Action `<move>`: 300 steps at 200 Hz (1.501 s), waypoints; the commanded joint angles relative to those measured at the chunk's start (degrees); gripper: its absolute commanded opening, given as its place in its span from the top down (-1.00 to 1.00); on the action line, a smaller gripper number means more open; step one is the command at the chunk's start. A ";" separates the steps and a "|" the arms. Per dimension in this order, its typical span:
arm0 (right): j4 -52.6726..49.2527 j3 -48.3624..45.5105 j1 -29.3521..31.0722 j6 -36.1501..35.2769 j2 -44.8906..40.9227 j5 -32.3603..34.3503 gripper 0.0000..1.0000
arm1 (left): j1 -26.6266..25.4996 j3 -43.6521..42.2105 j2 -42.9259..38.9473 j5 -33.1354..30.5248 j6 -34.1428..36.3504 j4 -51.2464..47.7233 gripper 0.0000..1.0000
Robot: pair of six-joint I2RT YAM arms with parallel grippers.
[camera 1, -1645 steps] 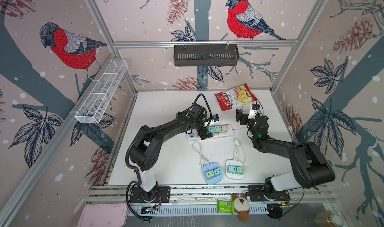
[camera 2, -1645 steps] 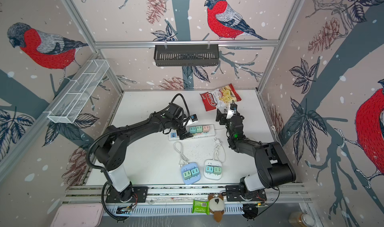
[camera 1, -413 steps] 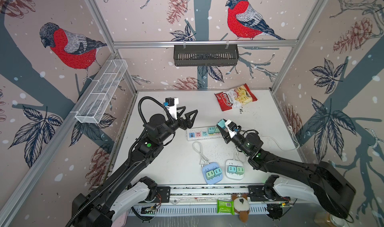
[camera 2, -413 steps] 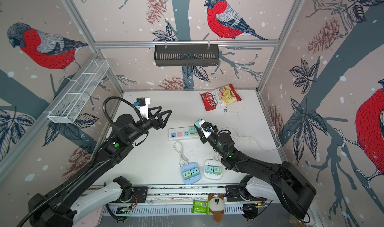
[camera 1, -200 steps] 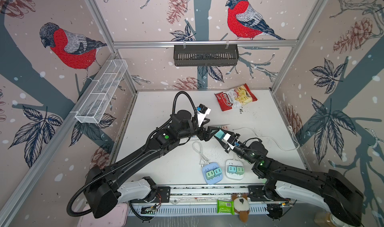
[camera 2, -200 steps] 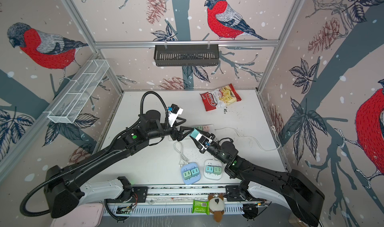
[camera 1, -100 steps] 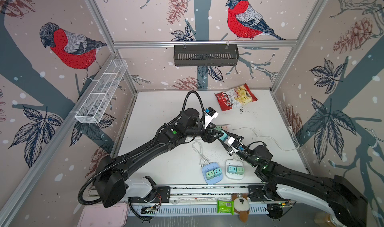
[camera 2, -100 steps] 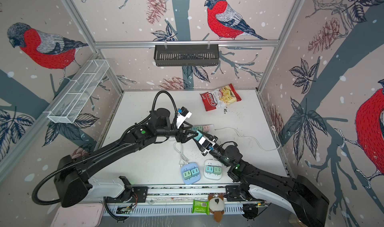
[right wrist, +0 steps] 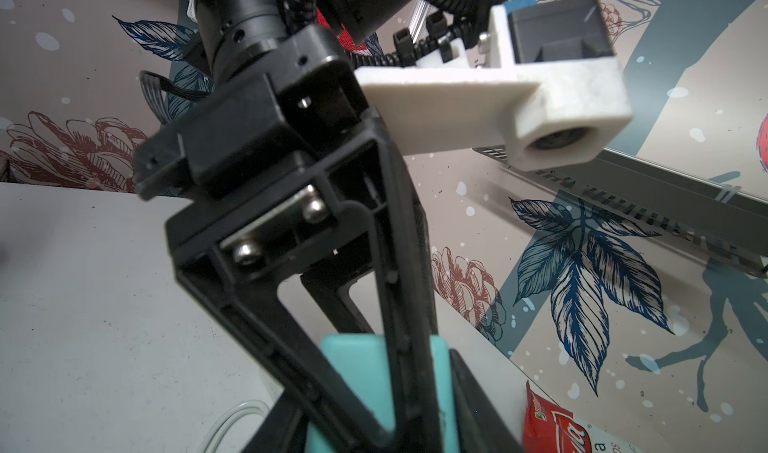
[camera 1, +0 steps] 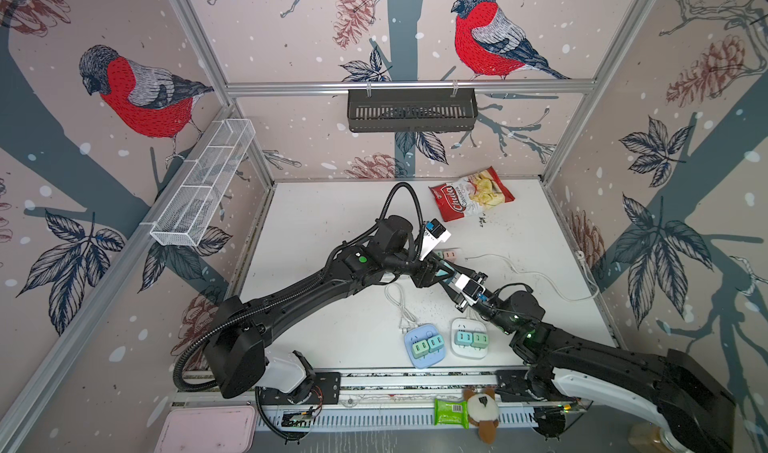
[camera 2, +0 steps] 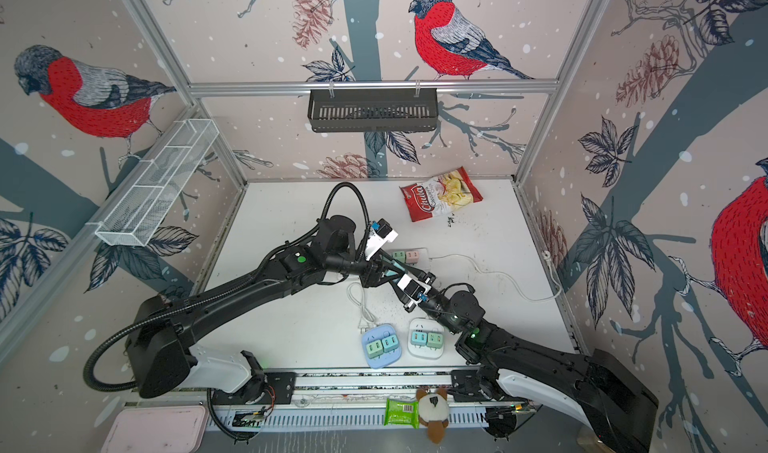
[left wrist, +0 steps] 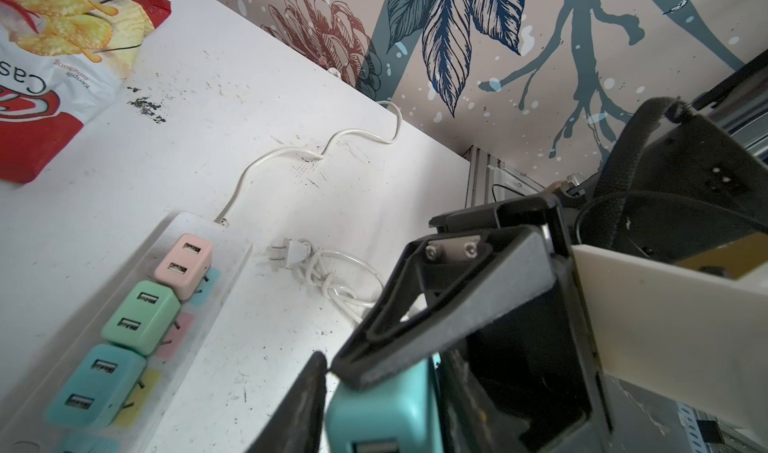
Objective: Insert the plug
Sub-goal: 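Open the right gripper and pull back while the left gripper carries the charger, then lower the teal charger into the strip socket beside the other teal charger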
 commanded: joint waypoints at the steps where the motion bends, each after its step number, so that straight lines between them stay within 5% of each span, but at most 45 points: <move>1: 5.06 0.06 0.08 0.81 0.15 0.97 0.91 | -0.25 0.67 0.48 1.42 1.77 -1.64 0.36; 30: 4.64 0.31 0.12 0.95 0.10 1.04 0.60 | -0.20 0.95 0.40 0.79 2.08 -1.92 1.00; 60: 5.34 -0.13 -0.02 1.69 -0.17 3.33 -0.44 | 0.72 0.41 -1.36 -5.93 1.87 -1.92 1.00; 96: 4.87 -0.70 -0.30 1.52 -0.89 6.18 -0.76 | 11.24 -6.33 -5.30 -5.23 -2.90 5.99 1.00; 138: 2.91 -1.25 -6.55 5.53 -3.02 9.05 -0.86 | 17.12 -12.09 -7.88 -20.71 1.72 8.05 1.00; 209: -2.91 3.14 -28.81 24.79 2.30 10.26 -0.98 | 15.53 -17.30 -7.40 -15.63 31.88 7.89 1.00; 258: -6.96 9.80 -36.05 32.20 14.65 10.11 -0.97 | 12.47 -17.80 -3.52 -22.24 38.85 6.51 1.00; 300: -7.20 13.09 -37.97 35.24 22.30 10.27 -0.96 | 12.10 -18.68 -3.34 -21.67 43.48 5.86 1.00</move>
